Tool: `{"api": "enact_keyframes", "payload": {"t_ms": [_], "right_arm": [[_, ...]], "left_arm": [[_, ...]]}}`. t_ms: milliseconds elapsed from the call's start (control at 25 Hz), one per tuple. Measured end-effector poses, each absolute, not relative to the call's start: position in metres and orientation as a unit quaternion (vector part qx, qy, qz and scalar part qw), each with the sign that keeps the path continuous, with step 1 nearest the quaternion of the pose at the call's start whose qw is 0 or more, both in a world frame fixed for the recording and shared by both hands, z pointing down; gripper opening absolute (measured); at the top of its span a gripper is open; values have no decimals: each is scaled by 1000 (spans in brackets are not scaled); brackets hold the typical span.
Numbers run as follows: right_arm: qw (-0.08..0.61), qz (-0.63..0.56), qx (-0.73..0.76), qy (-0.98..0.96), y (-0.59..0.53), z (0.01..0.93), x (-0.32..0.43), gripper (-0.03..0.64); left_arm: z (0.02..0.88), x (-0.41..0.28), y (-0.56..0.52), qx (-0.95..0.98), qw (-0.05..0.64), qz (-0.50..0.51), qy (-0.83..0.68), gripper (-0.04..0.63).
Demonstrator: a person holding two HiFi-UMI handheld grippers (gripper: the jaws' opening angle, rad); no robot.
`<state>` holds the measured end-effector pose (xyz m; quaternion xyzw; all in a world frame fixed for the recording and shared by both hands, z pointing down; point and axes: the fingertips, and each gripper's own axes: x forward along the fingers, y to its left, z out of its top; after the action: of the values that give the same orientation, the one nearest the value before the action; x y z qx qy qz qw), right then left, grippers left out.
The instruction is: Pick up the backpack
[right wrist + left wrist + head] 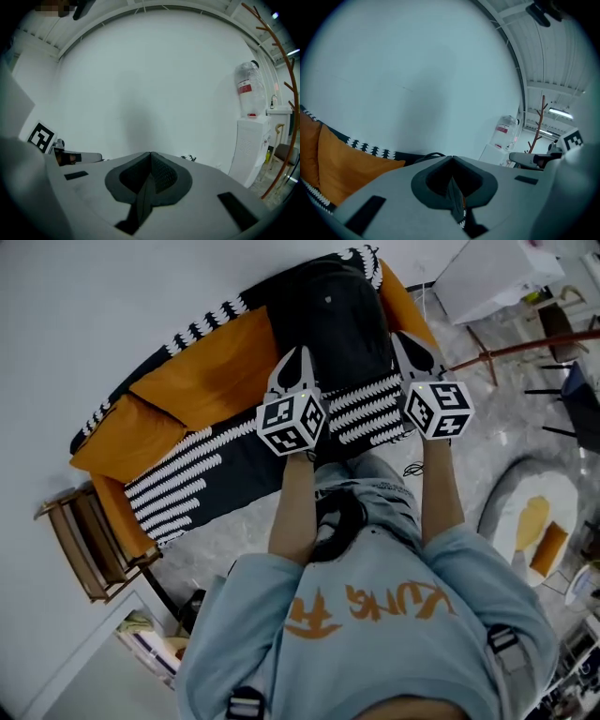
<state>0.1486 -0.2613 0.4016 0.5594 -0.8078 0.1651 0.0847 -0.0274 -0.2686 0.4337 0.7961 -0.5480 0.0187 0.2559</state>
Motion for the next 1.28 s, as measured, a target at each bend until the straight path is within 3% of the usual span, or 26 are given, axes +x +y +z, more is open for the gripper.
{"api": "enact_keyframes", "payload": {"t_ms": [240, 1280], "right_arm": [[113, 180, 558, -802, -288, 422, 144, -2], [180, 270, 506, -799, -368, 533, 174, -2]], "left_arm": [[459, -50, -299, 775, 284, 8, -564, 21], [547, -22, -357, 728, 334, 81, -594, 23]]}}
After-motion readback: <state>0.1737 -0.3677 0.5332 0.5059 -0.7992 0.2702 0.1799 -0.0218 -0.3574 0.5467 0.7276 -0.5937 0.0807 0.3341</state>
